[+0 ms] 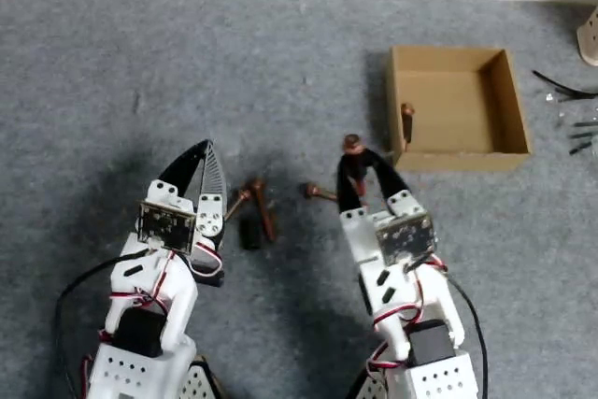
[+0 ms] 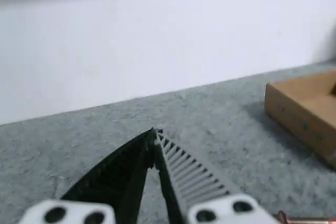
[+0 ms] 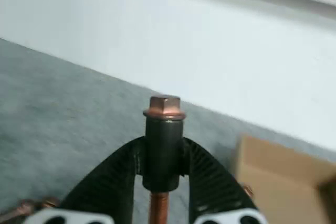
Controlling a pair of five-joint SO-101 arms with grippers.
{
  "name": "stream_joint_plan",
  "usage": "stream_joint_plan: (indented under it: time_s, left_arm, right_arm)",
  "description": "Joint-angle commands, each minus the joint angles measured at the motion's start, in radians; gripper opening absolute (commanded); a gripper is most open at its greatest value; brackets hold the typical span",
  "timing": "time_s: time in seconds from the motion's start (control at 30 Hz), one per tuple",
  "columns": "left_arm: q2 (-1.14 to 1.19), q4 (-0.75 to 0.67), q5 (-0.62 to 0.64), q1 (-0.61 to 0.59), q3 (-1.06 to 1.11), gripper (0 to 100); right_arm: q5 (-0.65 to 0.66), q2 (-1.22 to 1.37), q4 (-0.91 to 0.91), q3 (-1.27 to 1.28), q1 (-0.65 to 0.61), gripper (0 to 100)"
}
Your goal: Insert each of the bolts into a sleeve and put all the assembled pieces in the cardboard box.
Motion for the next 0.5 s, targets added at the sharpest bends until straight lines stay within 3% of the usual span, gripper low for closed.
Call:
stream_joint_plan:
  time_s: [0.0, 0.1, 0.2, 0.47]
  left_arm:
    - [-0.001, 0.002, -0.011, -0.016, 0.019, 1]
    - [0.077, -0.018, -0.012, -0.016, 0.024, 1]
    - [0.2, -0.16, -0.012, -0.021, 0.028, 1]
    - [0.648, -0.385, -0.012, -0.038, -0.081, 1]
  right_arm:
    - [0.002, 0.102, -0.05, -0.067, 0.088, 0.5]
    - [0.002, 0.298, -0.12, -0.163, 0.136, 0.5]
    - [-0.018, 0.568, -0.257, -0.285, 0.168, 0.5]
    - [-0.299, 1.383, -0.3, -0.874, 0.305, 0.5]
